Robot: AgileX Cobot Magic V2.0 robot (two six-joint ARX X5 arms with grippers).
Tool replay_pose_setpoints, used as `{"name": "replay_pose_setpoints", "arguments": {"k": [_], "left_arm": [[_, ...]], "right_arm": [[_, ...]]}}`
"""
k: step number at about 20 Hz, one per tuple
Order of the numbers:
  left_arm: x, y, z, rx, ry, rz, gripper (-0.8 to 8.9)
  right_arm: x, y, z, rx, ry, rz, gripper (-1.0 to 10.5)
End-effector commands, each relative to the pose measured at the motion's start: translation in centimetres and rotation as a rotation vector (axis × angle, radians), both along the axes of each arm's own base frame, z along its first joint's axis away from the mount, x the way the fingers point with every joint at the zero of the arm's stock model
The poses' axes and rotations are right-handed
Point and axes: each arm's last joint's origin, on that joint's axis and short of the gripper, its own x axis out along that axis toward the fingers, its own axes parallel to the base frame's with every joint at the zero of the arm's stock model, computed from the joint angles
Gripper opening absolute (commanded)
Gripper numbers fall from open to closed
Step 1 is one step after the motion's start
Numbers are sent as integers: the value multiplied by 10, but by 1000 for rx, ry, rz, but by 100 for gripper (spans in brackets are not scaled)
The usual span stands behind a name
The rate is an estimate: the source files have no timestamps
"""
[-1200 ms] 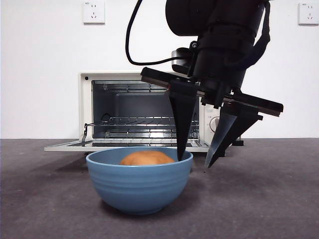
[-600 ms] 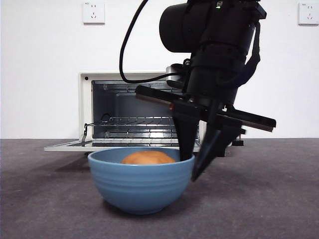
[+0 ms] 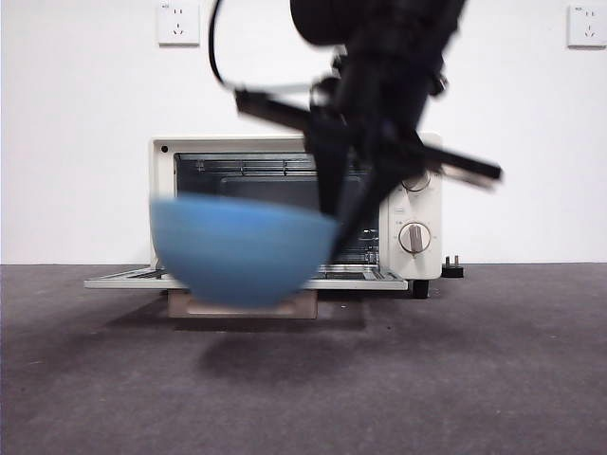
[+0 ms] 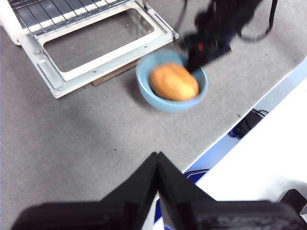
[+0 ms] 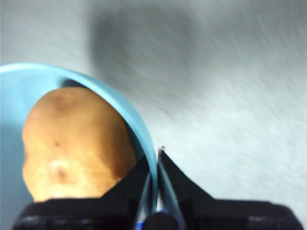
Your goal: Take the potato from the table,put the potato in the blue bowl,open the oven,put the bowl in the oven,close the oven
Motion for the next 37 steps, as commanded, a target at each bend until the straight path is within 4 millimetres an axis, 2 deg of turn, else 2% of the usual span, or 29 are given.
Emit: {"name": "replay_pose_setpoints", "arguments": {"k": [1,4,8,16,20,26,31,37], "left_arm": [[0,0,0,1,-7,-9,-6],[0,0,0,2,-4,-9,-6],[3,-2,0,2,-6,-9,-6],[21,-9,-1,19,28,-12,-6],[22,-10,-2,23,31,-15,-6],[23,-10,-2,26,31,-16,-6],[24,-10,-2,28,35,-17,-6],[25,-11,-3,31,42,-17,-6]], "right_arm": [[6,4,19,48,-33,-55,-11],[24,-1,42,110,-84,-151,-12],[51,-10,57,177,-122,-287,-12],[114,-4,56,154,-86,-382,-12],[140,-5,45,77,-35,-417,-12],[156,-15,31,-13,-52,-510,-12],[163,-23,32,-19,-85,-578,-12],[166,-23,32,-12,-112,-593,-12]]}}
